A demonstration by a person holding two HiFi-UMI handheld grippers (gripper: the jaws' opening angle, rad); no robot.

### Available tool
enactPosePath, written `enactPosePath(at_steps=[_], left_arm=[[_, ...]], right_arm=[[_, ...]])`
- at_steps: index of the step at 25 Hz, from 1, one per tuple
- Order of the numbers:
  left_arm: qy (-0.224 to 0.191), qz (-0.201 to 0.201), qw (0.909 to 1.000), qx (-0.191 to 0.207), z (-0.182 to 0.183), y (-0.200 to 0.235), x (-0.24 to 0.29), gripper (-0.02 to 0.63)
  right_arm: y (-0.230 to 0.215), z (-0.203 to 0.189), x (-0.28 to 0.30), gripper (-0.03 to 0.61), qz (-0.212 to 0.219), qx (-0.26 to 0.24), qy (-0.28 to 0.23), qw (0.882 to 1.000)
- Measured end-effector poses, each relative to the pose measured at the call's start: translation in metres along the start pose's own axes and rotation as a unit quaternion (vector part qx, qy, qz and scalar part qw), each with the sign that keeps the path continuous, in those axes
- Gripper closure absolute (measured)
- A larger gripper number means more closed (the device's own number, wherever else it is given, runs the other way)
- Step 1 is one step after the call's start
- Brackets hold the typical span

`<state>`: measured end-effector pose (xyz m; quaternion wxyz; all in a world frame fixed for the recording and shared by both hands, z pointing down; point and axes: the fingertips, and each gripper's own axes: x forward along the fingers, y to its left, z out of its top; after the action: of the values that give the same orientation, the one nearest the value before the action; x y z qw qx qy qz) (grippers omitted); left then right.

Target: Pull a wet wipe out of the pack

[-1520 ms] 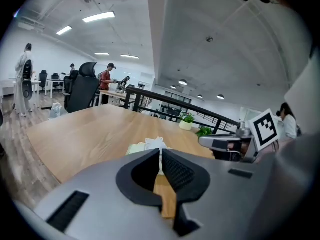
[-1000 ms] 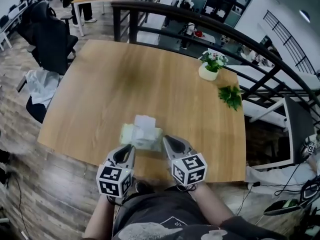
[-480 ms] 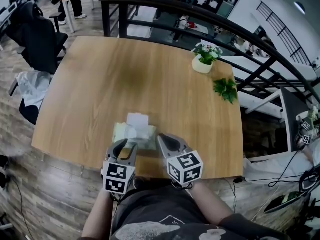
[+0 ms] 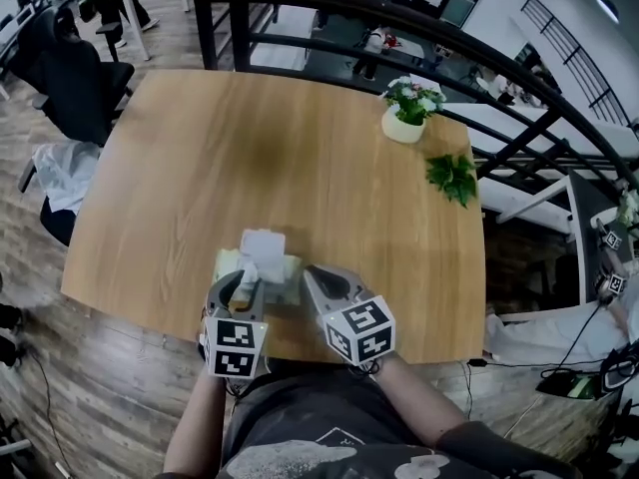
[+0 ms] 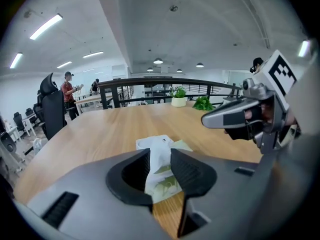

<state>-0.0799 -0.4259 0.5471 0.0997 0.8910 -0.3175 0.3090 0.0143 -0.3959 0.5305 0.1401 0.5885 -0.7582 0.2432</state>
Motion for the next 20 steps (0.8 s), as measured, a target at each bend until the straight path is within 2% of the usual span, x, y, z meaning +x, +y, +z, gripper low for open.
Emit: enactPosePath(at_steps=[3, 6, 7, 11, 16, 20], left_arm=[[0.006, 0.006, 0.9998, -0.020, -0.002, 0.001, -0.001, 0.503], [0.004, 0.020, 0.9994, -0.029, 0.001, 0.004, -0.003, 0.579], [0.003, 0.025, 0.9991, -0.033, 0.001, 0.006, -0.004, 0.586], [0.005, 0.046, 0.9979, -0.045, 0.003, 0.010, -0.006, 0.598], [0.011, 0.065, 0.9956, -0.068, 0.002, 0.017, -0.009, 0.598], [0.010, 0.070, 0.9951, -0.069, 0.001, 0.023, -0.011, 0.598]], right_arm=[[0.006, -0.007, 0.005, 0.552, 0.024, -0.005, 0.013, 1.000], [0.009, -0.010, 0.009, 0.552, 0.042, -0.008, 0.020, 0.999], [0.009, -0.011, 0.010, 0.552, 0.047, -0.009, 0.019, 0.999], [0.011, -0.013, 0.012, 0.551, 0.076, -0.011, 0.025, 0.997], [0.024, -0.024, 0.018, 0.551, 0.132, -0.017, 0.054, 0.990], [0.034, -0.030, 0.020, 0.542, 0.149, -0.016, 0.062, 0.987]])
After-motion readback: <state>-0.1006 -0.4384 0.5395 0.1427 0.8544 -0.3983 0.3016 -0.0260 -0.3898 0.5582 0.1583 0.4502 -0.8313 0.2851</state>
